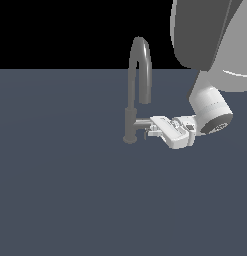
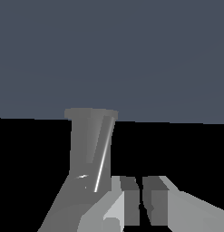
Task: Turn on the faucet by rotating a designated handle.
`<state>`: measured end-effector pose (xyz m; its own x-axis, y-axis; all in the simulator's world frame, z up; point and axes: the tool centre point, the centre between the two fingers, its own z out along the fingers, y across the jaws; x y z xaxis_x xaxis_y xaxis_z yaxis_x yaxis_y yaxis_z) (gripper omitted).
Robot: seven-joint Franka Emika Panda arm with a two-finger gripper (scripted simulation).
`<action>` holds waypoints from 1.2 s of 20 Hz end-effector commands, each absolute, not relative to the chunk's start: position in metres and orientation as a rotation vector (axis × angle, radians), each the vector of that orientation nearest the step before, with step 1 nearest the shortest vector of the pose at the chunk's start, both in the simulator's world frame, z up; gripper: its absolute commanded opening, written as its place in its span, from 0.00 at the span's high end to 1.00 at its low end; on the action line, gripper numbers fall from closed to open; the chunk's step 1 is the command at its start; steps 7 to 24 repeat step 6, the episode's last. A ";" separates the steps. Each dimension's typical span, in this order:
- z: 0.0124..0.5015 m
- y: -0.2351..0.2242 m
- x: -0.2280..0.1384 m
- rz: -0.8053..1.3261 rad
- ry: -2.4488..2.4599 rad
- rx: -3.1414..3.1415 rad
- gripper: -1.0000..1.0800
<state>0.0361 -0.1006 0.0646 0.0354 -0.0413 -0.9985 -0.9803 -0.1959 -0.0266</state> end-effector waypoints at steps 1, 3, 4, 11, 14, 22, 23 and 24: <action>0.033 -0.095 0.049 1.258 1.155 -1.276 1.00; 0.029 -0.094 0.051 1.261 1.160 -1.273 1.00; 0.026 -0.094 0.051 1.262 1.162 -1.272 1.00; 0.024 -0.094 0.052 1.263 1.164 -1.271 1.00; 0.024 -0.094 0.052 1.263 1.164 -1.271 1.00; 0.024 -0.094 0.052 1.263 1.164 -1.271 1.00; 0.024 -0.094 0.052 1.263 1.164 -1.271 1.00; 0.024 -0.094 0.052 1.263 1.164 -1.271 1.00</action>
